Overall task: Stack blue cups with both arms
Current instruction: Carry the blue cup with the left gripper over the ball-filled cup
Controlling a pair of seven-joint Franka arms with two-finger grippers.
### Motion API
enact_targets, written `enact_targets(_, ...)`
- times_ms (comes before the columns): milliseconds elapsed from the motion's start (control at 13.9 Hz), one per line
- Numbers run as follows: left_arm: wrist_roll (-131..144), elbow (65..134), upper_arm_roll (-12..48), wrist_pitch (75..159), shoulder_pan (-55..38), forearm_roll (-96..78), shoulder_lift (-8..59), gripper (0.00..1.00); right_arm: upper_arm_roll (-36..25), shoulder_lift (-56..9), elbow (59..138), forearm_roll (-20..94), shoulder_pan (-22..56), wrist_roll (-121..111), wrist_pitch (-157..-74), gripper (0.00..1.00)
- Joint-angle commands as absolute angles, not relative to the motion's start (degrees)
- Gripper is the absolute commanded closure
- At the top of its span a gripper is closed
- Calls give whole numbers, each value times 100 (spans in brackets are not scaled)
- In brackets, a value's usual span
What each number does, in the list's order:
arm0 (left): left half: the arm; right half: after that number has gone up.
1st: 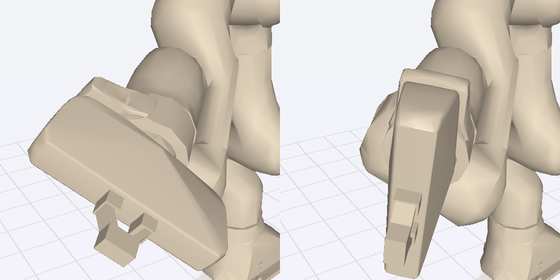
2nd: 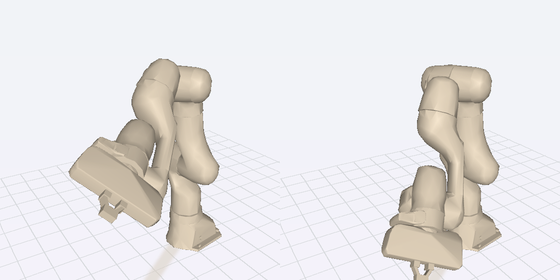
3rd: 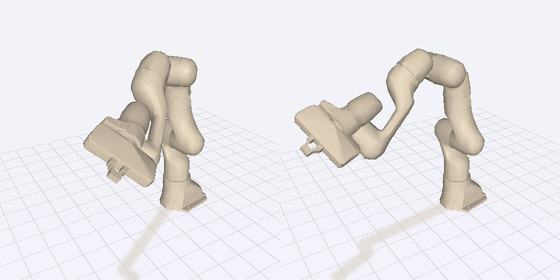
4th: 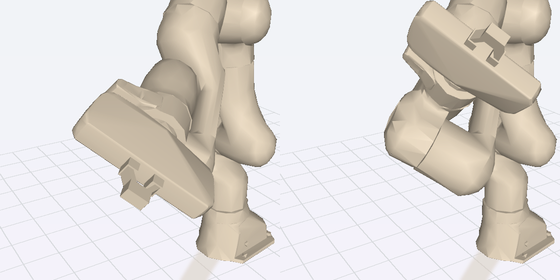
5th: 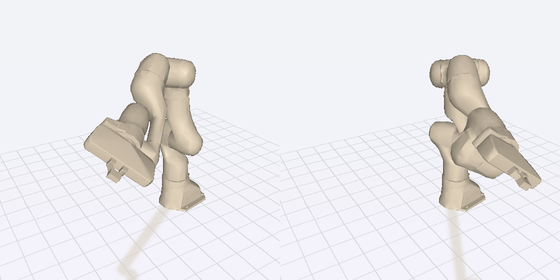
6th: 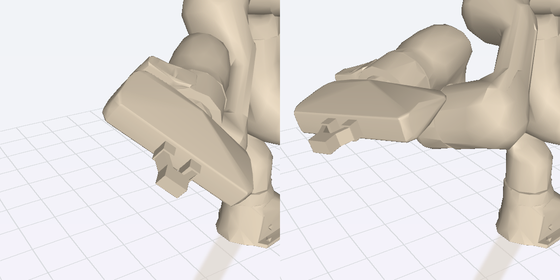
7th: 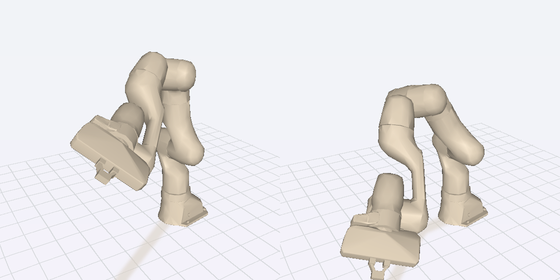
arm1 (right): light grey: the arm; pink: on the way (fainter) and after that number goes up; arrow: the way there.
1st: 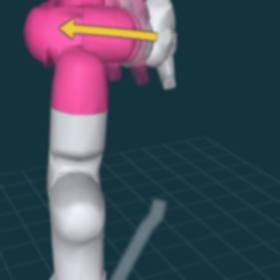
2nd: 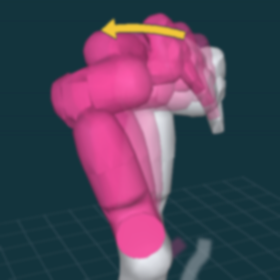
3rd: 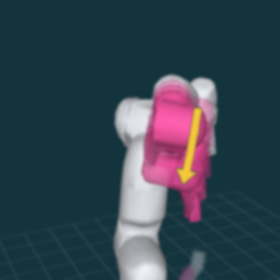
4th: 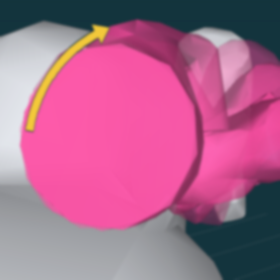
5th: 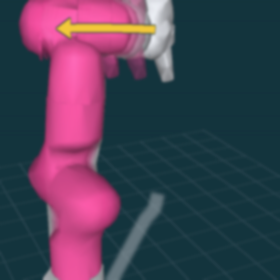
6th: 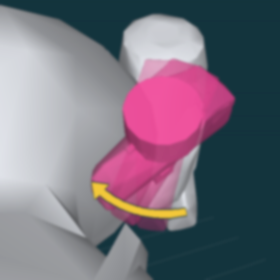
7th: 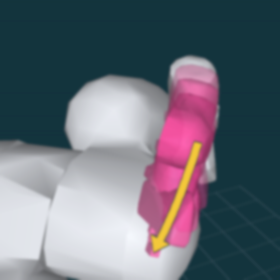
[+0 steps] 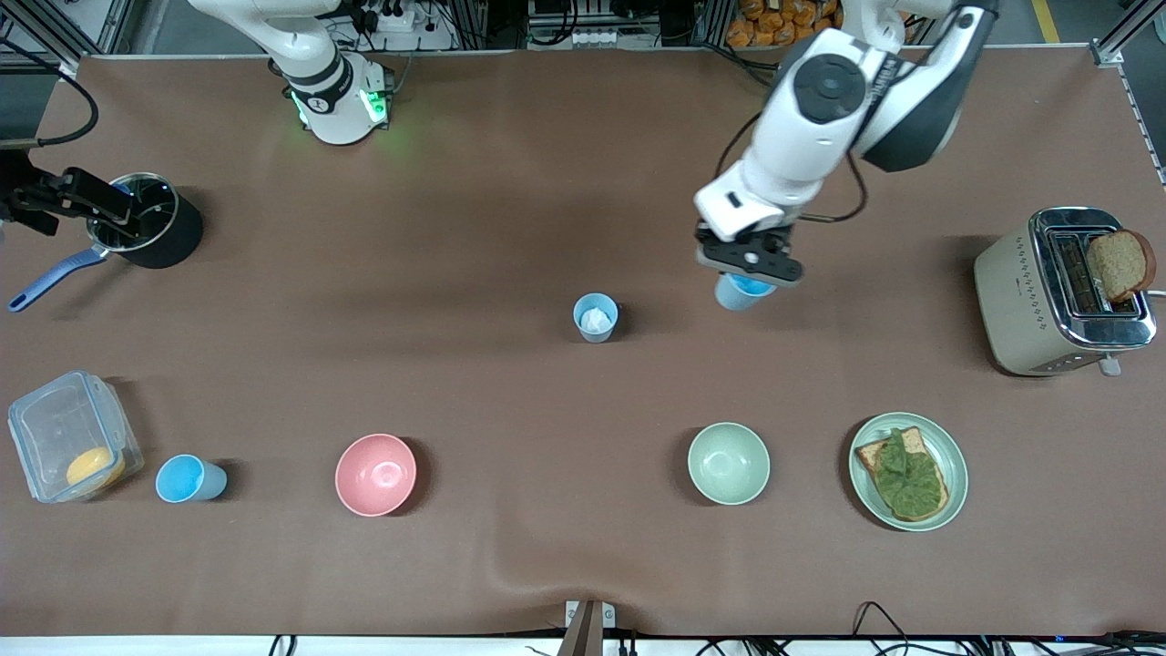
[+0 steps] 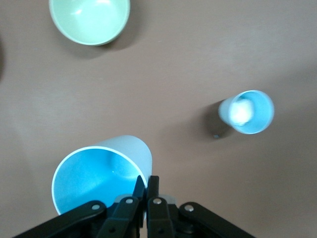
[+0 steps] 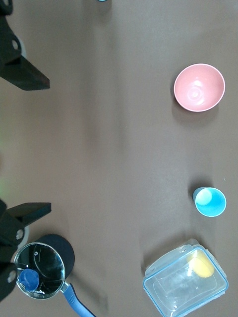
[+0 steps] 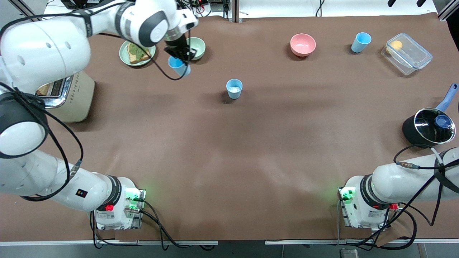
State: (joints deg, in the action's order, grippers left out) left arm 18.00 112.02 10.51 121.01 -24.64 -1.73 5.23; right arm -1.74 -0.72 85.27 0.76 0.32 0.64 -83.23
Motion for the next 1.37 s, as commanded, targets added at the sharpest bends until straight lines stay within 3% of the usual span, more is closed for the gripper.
enact_targets(0,2116,9314,478,11052,-3213,-290,1649,100,-97,27,8613,97,-79,0,-8350,0)
enact_targets(144,2643,8467,-523,10479,-4267,-508,2273,100,-97,26,8605,79,-79,0,-8350,0)
enact_targets(216,2863,8351,-623,10494,-4419,-597,2459,100,-97,26,8570,79,-79,0,-8341,0)
enact_targets(864,3857,8042,-633,11565,-5053,-1037,3278,100,-105,-53,8552,114,-114,0,-8350,0)
enact_targets(1295,3832,8042,-624,11689,-5036,-1037,3489,100,-97,-97,8587,114,-62,17,-8411,0)
